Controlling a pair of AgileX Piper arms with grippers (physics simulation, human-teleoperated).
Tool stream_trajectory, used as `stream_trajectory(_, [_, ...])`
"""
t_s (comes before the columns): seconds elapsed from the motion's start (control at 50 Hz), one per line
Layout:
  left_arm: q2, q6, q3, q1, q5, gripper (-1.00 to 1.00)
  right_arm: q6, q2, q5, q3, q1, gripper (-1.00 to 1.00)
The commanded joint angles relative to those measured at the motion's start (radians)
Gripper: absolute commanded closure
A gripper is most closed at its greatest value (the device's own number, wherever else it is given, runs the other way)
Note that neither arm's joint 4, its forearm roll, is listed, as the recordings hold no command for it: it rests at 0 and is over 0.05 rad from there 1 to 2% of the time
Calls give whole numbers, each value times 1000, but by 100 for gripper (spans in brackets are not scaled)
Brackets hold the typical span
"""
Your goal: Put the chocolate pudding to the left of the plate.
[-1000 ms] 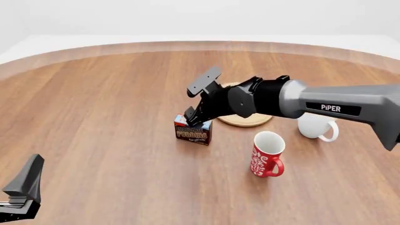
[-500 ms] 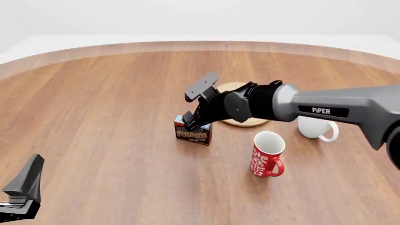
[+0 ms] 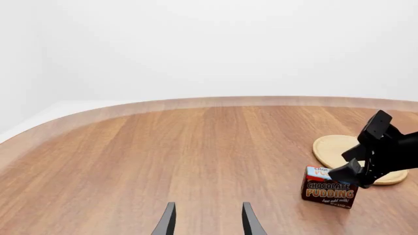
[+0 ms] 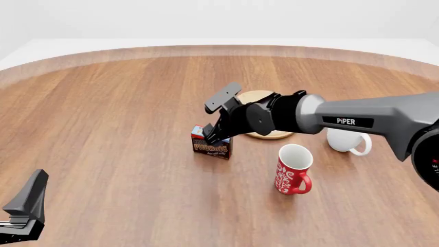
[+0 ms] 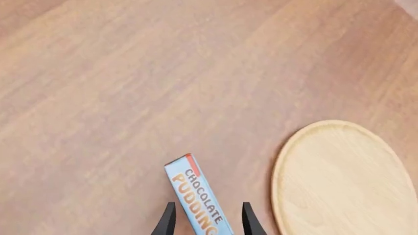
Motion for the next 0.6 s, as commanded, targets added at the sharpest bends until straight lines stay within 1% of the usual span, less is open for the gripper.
stream_trajectory(0.02, [0,0,0,0,0,-100,3,18,-8,-6,4,-100])
stream_trajectory(0.36, [0,0,0,0,0,-100,14,38,-31,16,9,-100])
stream_trajectory(0.6, [0,0,0,0,0,-100,12,56,-25,-4,3,-100])
